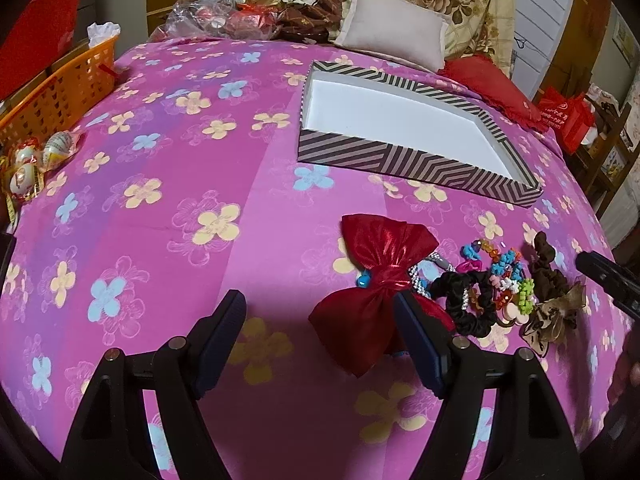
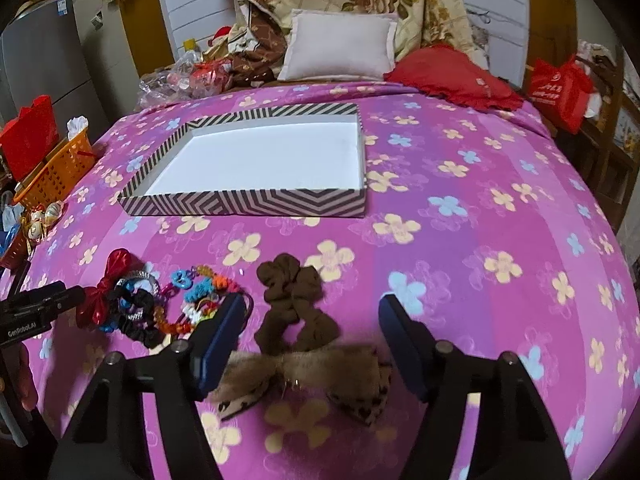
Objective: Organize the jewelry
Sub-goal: 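Grasp the brown scrunchie with the right tool while the left tool grasps the red bow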
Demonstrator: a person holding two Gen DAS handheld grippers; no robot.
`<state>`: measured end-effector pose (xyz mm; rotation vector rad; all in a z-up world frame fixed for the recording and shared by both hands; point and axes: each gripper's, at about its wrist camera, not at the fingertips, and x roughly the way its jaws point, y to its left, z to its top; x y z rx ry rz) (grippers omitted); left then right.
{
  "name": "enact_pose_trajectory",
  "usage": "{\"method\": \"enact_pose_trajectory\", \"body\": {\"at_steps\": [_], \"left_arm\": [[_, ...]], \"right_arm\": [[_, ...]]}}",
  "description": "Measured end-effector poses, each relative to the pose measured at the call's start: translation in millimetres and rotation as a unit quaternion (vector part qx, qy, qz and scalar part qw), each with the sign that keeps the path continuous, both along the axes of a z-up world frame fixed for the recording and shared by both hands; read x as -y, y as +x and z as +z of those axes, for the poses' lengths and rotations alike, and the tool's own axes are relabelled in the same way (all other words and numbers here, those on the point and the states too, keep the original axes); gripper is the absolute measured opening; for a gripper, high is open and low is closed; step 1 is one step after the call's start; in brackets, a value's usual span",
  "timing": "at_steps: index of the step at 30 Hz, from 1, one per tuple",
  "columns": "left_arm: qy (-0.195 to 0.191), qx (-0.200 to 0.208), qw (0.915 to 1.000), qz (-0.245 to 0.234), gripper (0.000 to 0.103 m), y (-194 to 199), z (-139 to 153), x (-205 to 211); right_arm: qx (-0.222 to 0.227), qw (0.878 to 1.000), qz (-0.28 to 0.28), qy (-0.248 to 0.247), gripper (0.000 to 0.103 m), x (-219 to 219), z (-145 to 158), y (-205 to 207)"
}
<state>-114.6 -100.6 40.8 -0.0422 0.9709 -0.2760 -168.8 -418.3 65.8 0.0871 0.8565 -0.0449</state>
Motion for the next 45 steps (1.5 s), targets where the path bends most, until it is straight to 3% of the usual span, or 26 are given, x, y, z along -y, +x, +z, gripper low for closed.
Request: {"method": "enact_pose_trajectory", "body": {"at_steps": [16,19,20,21,22,24,28,35,45], "left_arm": [[0.025,-0.018,0.9975,-0.064,0.058,11,-9,30],[0.015,-0.028,0.9970,-0.071,0.034,14,-14,31],[0.011,-0.033,0.9967,-0.073,0.019,15,-15,30],[0.005,-0.039,0.9964,-0.075,0.011,16,-17,30],[0.000,-0.041,0.9962,-0.076,0.008,16,-17,29],[-0.005,-0.036,0.9966,-0.073,0.002,15,-16,27],[-0.012,-0.023,0.9974,-0.067,0.000,13,-8,20],[-0.026,-0.002,0.9976,-0.064,0.000,10,16,12],[-0.036,0.023,0.9967,-0.069,0.000,4,42,14]], "right_arm": [[-0.066,0.997,0.017,0.029,0.069,-4,-37,39],[-0.072,0.997,0.019,0.033,0.069,-3,-40,41],[-0.074,0.996,0.021,0.034,0.067,-3,-40,41],[-0.074,0.996,0.026,0.034,0.055,-4,-41,42],[-0.076,0.996,0.029,0.037,0.036,-4,-41,43],[-0.078,0.995,0.032,0.045,0.032,-4,-44,43],[-0.060,0.996,0.030,0.052,0.026,-4,-41,38],[-0.029,0.998,0.038,0.051,0.025,-6,-18,29],[0.016,0.994,0.043,0.096,0.025,-1,15,16]]}}
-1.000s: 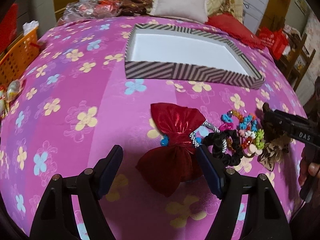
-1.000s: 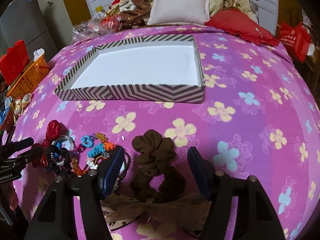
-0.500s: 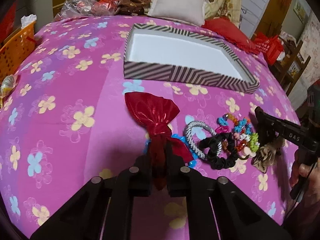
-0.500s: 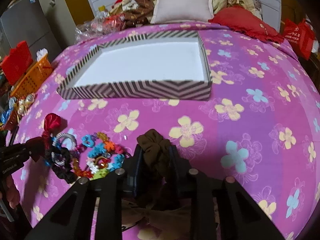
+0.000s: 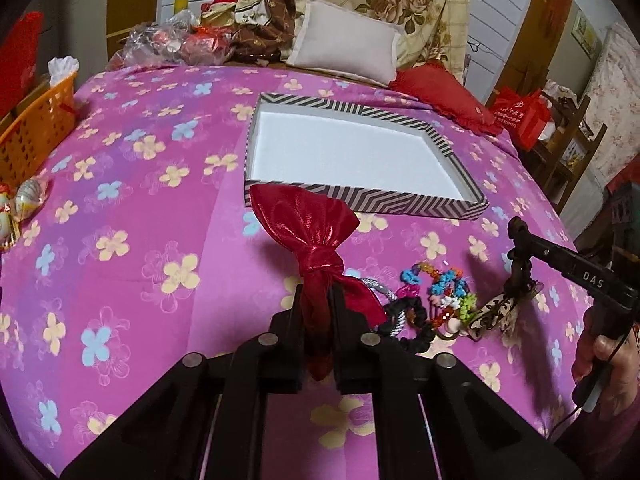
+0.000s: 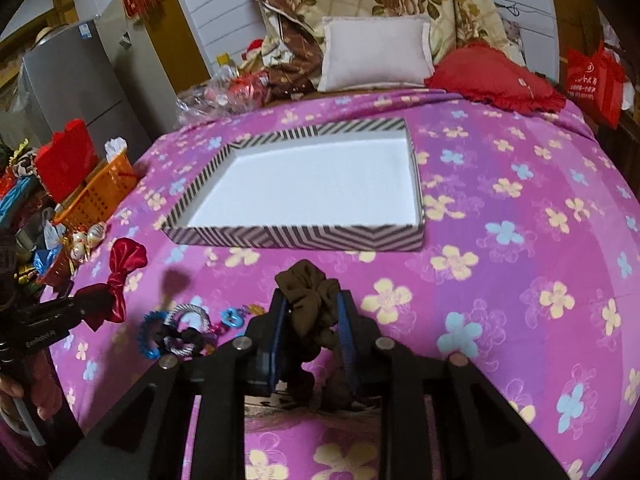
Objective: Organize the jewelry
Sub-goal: 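Grasp the brown scrunchie with the right tool while the left tool grasps the red bow, then carry the red bow and brown scrunchie into the tray and release both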
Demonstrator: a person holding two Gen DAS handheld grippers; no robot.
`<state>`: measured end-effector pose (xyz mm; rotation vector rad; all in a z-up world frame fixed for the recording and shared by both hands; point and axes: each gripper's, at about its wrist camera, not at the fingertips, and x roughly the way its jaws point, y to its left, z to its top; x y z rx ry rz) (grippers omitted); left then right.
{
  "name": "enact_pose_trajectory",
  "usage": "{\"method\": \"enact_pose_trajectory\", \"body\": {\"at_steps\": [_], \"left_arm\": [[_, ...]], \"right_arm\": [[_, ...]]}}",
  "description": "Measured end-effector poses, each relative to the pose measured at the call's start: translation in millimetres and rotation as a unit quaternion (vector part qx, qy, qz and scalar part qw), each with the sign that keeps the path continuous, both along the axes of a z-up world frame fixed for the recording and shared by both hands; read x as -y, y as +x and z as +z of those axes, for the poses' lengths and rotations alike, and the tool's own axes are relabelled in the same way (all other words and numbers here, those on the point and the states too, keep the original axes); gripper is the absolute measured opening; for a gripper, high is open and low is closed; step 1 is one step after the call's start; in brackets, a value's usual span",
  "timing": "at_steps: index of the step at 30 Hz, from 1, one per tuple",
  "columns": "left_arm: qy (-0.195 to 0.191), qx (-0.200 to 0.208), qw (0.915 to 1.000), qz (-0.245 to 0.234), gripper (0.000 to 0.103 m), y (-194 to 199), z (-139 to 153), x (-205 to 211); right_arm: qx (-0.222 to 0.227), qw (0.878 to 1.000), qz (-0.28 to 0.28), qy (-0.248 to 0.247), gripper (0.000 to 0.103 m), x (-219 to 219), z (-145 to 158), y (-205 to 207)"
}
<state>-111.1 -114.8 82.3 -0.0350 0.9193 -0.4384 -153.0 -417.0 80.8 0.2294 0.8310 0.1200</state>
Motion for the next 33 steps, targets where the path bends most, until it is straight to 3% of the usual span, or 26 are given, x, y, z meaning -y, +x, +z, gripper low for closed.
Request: {"method": "enact_pose_trajectory", "body": {"at_steps": [8,13,33], "left_arm": [[0.000,0.005,1.0000,0.000,0.000,-4,4,2],[-0.004,0.009,1.0000,0.001,0.000,-5,7,3],[0.011,0.028,0.9995,-0.008,0.000,2,23,19]], "right_arm": [[0.022,1.000,0.005,0.019,0.025,0,16,-9],[0.025,0.998,0.008,0.061,0.025,7,20,-9],[0.055,0.998,0.004,0.040,0.025,6,45,-6]]}}
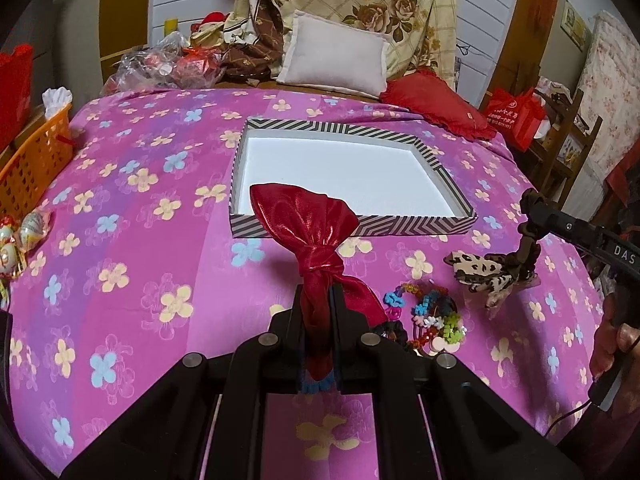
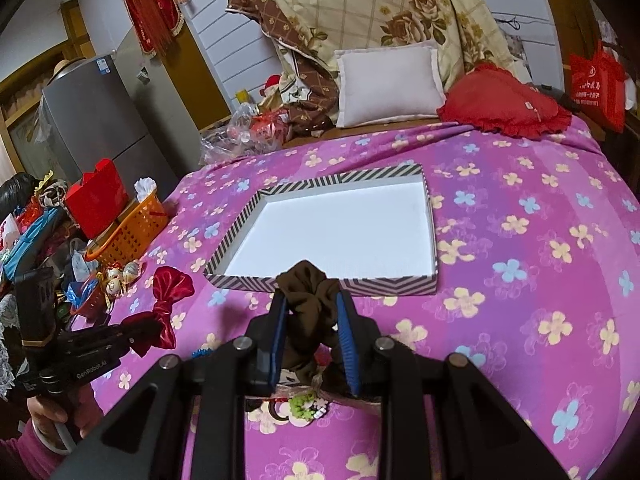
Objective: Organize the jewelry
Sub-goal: 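Carry the red bow and brown scrunchie into the tray and release both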
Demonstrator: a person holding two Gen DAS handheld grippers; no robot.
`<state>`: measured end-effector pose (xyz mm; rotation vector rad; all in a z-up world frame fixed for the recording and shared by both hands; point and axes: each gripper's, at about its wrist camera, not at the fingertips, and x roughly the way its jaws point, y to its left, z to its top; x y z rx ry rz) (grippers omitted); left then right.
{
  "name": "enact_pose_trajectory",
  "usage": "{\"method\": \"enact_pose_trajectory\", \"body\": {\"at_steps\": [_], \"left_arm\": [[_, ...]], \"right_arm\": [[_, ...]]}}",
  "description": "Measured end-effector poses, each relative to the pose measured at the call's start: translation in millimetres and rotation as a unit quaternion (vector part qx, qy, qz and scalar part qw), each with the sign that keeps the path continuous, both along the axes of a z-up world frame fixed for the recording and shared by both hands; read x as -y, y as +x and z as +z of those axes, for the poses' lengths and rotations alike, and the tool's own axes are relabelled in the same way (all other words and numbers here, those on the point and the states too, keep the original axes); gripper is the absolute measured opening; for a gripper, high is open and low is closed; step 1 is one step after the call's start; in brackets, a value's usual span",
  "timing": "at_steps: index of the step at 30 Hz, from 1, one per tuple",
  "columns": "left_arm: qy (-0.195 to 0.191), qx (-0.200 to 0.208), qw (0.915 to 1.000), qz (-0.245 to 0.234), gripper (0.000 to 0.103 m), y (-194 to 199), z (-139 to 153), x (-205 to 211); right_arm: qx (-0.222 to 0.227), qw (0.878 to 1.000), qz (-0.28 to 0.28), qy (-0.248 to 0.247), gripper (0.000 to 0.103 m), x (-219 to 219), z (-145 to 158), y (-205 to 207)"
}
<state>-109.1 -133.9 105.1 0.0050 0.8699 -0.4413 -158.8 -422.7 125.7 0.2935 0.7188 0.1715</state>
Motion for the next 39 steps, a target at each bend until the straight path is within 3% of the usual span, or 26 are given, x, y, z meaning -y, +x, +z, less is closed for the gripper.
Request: {"method": "enact_pose_trajectory", "body": {"at_steps": [15,30,39], "left_arm": [[0.024,0.006,0.9997,0.005,0.000,25,-3,17],[0.025,0.007,0.9994,0.021,0.000,91,0,32],[0.043,0.012,0.9985,0.032,0.000,128,-12,47]], "right_arm": [[-0.005,1.000,-0.003,-0.015,0.025,3,3,26],[0.010,0.999,-0.011,-0.030,0.025,12,13,88],[0.003,0.999,-0.017,-0.036,0.025,14,-2,126]]}}
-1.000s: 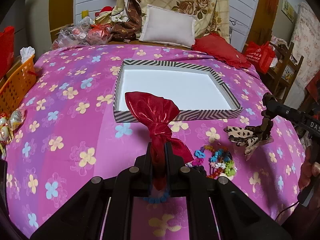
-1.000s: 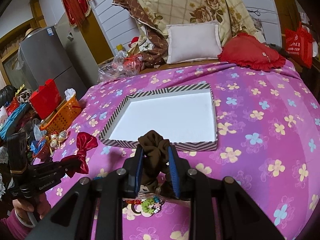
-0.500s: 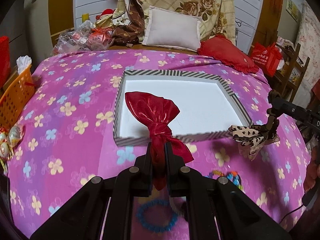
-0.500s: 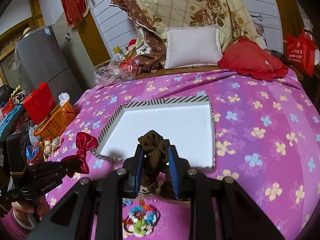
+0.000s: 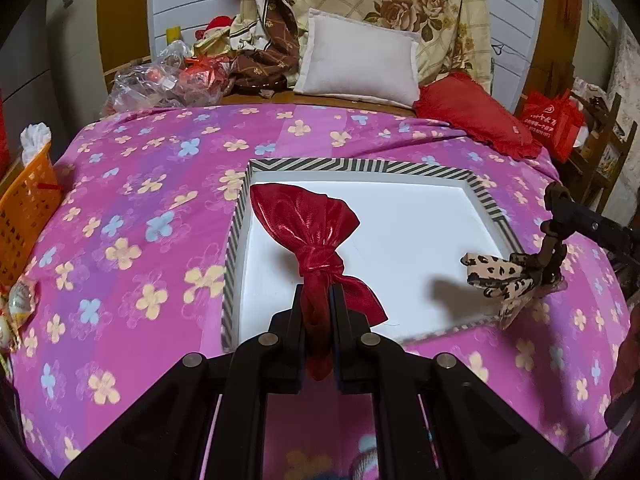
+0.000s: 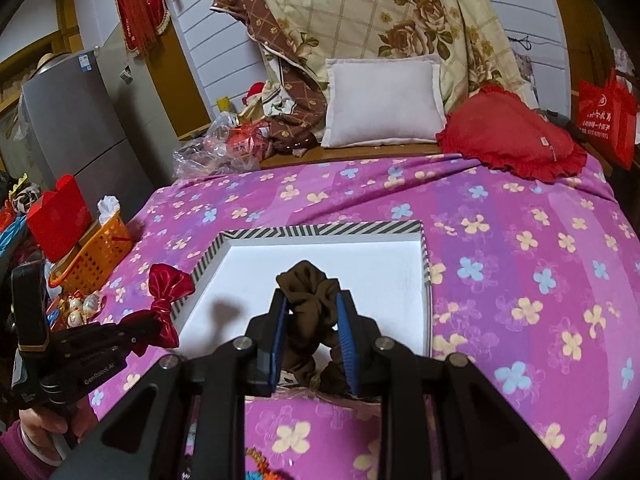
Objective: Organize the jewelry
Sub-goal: 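Carry the red bow and brown scrunchie into the tray and release both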
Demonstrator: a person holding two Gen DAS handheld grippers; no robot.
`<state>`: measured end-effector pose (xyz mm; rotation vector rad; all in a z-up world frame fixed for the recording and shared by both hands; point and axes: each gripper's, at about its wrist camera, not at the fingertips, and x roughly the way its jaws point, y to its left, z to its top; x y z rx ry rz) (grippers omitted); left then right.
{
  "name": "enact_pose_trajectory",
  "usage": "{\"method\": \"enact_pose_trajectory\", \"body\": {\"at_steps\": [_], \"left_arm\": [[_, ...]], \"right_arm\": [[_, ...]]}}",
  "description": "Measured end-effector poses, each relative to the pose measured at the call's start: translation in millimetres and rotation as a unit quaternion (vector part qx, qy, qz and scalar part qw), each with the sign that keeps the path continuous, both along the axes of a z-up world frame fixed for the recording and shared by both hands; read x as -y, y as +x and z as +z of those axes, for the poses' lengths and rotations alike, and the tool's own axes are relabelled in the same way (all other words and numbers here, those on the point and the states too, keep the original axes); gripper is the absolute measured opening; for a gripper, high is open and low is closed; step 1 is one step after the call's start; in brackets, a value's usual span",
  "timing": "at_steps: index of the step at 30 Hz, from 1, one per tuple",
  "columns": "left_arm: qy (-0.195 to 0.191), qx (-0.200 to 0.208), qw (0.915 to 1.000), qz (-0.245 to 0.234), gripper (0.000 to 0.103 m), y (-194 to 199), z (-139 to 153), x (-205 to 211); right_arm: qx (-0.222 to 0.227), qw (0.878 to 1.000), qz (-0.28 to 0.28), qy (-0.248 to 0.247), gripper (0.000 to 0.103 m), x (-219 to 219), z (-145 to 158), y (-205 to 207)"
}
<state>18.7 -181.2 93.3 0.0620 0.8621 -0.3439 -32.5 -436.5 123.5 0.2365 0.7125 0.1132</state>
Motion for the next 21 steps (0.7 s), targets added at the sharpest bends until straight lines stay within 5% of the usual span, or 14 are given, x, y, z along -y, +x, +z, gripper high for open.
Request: {"method": "enact_pose_trajectory", "body": {"at_steps": [17,21], "left_arm": [[0.010,-0.076,0.9970,0.005,0.000,23,-57,8],[0.011,-0.072,0.9973,0.002,0.000,17,-56,7]], "right_arm": [[-0.090,0.996,-0.009,0.022,0.025,13,-76,31],[-0.115,0.993,-0.020,0.032,0.034,16,-92,30]]}}
